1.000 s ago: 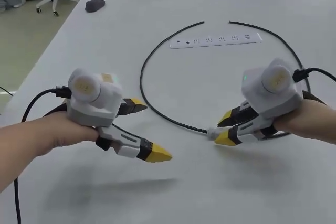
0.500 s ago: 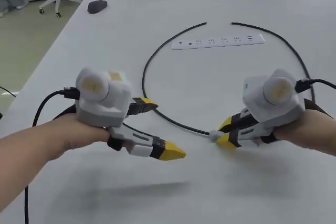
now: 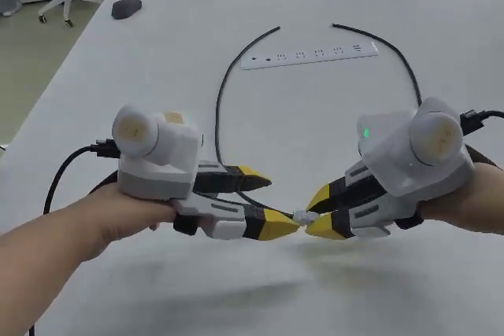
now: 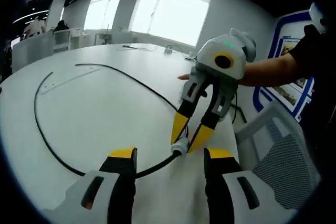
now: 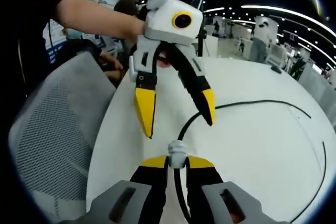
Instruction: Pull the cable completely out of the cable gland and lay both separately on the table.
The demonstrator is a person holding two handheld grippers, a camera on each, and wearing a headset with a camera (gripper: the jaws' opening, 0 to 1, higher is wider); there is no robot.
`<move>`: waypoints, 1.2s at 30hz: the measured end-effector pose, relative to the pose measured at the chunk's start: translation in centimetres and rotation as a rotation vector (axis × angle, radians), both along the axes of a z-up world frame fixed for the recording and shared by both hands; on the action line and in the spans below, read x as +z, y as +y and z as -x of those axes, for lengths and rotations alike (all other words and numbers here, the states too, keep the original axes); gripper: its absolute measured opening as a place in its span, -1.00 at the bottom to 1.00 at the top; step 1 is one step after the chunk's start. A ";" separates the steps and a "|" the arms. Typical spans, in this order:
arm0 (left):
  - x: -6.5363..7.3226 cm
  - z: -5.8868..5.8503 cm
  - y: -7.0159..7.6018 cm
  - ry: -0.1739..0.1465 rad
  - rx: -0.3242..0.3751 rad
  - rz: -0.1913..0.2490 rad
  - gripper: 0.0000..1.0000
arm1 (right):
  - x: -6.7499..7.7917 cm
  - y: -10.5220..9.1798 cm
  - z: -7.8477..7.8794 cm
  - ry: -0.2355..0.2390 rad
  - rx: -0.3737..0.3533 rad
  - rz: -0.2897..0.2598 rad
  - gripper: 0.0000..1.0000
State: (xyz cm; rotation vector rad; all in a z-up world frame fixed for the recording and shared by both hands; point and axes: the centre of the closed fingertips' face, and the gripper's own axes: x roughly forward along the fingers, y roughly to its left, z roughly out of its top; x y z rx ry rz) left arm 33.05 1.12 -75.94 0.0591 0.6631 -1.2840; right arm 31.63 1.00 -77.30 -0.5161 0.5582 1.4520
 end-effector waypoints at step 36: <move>1.2 2.9 -2.6 -0.018 -0.159 0.078 -0.69 | 2.0 -1.2 2.2 0.073 0.036 -0.048 -0.82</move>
